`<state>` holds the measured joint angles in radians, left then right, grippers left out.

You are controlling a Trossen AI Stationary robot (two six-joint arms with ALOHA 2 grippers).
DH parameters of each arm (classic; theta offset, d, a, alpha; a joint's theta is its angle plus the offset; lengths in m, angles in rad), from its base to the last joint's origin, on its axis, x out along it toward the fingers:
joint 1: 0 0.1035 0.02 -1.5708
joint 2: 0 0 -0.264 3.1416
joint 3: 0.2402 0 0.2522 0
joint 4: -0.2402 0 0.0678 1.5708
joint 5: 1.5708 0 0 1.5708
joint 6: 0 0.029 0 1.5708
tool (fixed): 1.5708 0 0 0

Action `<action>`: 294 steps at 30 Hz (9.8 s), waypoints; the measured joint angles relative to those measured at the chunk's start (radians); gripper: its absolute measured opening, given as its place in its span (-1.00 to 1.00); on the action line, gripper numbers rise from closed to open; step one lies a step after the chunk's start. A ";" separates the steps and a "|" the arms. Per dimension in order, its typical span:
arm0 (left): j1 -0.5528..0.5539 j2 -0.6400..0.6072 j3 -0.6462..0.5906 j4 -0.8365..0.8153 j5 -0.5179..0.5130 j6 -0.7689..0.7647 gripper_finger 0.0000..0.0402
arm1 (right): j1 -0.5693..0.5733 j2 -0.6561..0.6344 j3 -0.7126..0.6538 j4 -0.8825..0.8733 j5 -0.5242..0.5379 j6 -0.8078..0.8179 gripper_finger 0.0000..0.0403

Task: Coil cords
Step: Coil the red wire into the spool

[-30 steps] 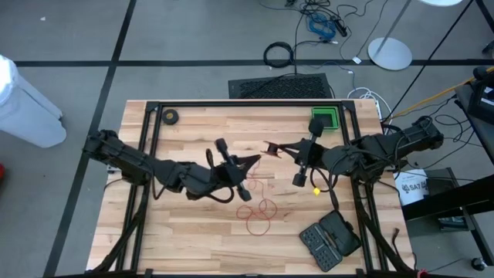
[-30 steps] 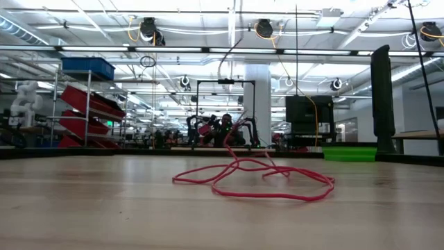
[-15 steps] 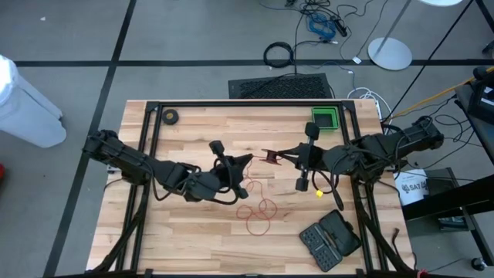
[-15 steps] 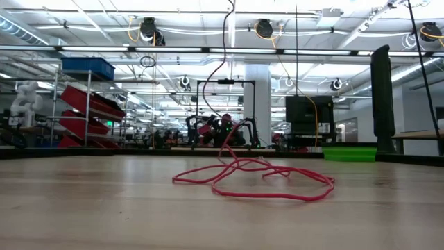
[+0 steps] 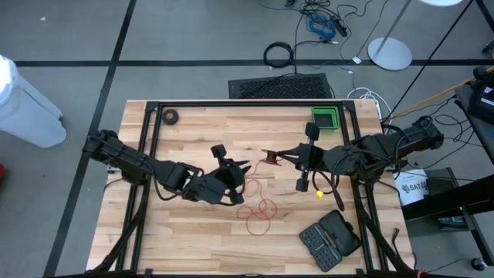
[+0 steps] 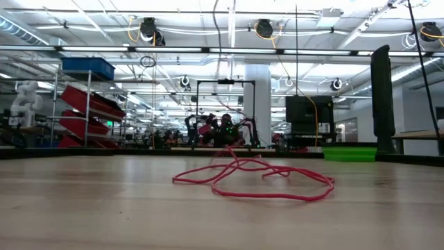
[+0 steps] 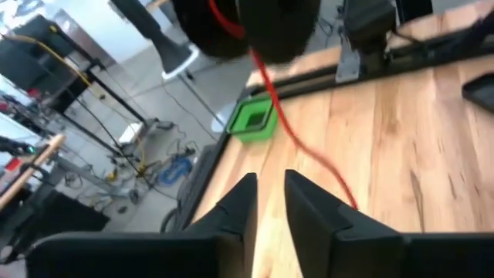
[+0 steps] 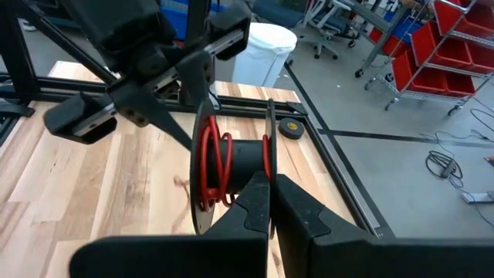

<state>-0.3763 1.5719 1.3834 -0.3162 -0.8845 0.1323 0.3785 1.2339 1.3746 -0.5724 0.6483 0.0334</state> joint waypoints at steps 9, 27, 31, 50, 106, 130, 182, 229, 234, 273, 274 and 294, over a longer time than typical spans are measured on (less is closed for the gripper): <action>-0.006 0.025 -0.011 -0.239 0.001 -0.327 -0.43 | 0.000 -0.002 0.000 0.005 0.005 0.000 -1.00; -0.058 0.029 -0.389 0.362 0.061 -0.340 -0.42 | 0.000 -0.004 0.000 0.008 0.009 0.008 -1.00; -0.048 0.028 -0.425 0.521 0.143 -0.306 -0.42 | 0.000 -0.004 0.000 0.004 0.009 0.008 -1.00; 0.000 0.086 -0.451 0.569 0.186 -0.362 -0.12 | 0.000 -0.019 0.001 -0.006 0.015 0.007 -1.00; 0.134 0.269 -0.449 0.891 0.282 -0.331 -0.98 | 0.000 -0.019 0.000 0.001 0.012 0.034 -1.00; 0.266 0.271 -0.254 0.863 0.532 -0.278 -0.99 | -0.006 -0.004 0.000 0.049 0.286 0.059 -1.00; 0.058 0.050 -0.255 0.659 -0.081 0.065 -0.20 | -0.006 -0.003 0.000 0.023 0.289 0.006 -1.00; 0.186 0.097 -0.256 0.732 0.093 0.039 -0.96 | -0.006 0.005 0.000 0.041 0.289 0.036 -1.00; 0.233 0.097 -0.256 0.812 0.176 0.038 -0.96 | -0.006 0.026 0.001 0.098 0.298 0.033 -1.00; 0.171 0.092 -0.255 0.933 0.206 0.099 -0.96 | -0.173 0.167 0.001 0.072 0.239 -0.096 -1.00; 0.168 0.089 -0.255 0.930 0.192 0.113 -0.96 | -0.177 0.166 0.001 0.063 0.220 -0.090 -1.00; 0.105 0.060 -0.254 0.809 -0.024 0.269 -0.96 | -0.206 0.082 0.001 -0.171 -0.143 0.086 -1.00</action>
<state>-0.2718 1.6314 1.1290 0.4931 -0.9084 0.4015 0.1728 1.3163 1.3754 -0.7436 0.5050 0.1193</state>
